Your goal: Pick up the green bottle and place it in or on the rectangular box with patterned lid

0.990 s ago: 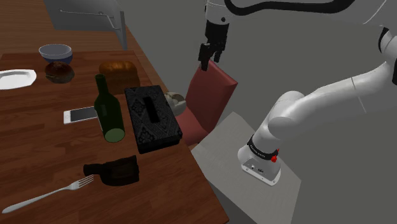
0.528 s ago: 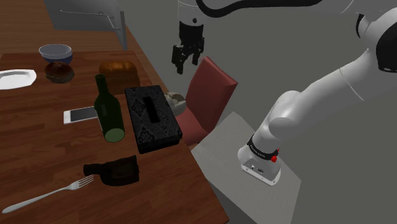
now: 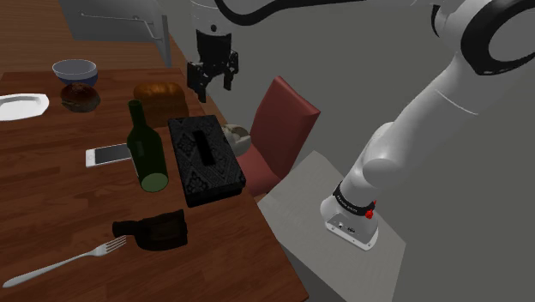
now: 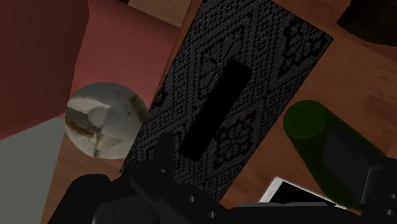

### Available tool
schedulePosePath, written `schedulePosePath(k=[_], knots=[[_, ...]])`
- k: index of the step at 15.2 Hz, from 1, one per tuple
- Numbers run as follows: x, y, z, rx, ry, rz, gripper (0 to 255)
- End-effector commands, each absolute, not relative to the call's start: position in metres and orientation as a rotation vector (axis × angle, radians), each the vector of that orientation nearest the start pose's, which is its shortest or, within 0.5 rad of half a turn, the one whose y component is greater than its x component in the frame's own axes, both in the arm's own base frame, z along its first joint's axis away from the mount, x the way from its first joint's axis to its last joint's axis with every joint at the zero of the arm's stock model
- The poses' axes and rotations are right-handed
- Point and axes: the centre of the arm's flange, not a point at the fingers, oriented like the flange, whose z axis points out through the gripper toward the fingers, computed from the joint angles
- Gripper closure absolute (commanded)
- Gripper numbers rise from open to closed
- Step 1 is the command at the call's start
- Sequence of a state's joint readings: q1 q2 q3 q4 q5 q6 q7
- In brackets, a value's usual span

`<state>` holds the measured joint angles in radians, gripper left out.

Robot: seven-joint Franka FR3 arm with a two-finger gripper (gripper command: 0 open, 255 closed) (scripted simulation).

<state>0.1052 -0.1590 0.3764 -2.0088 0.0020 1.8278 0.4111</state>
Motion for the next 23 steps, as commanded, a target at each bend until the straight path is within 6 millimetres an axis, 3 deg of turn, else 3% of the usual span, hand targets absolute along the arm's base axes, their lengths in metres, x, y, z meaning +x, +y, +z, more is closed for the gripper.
schedulePosePath(k=[1,13,23], knots=[[0.459,0.269,0.514,-3.201,-0.1,0.0,0],[0.539,0.399,0.5,-3.182,-0.089,-0.056,0],[0.544,0.404,0.46,-3.181,-0.088,-0.058,0]])
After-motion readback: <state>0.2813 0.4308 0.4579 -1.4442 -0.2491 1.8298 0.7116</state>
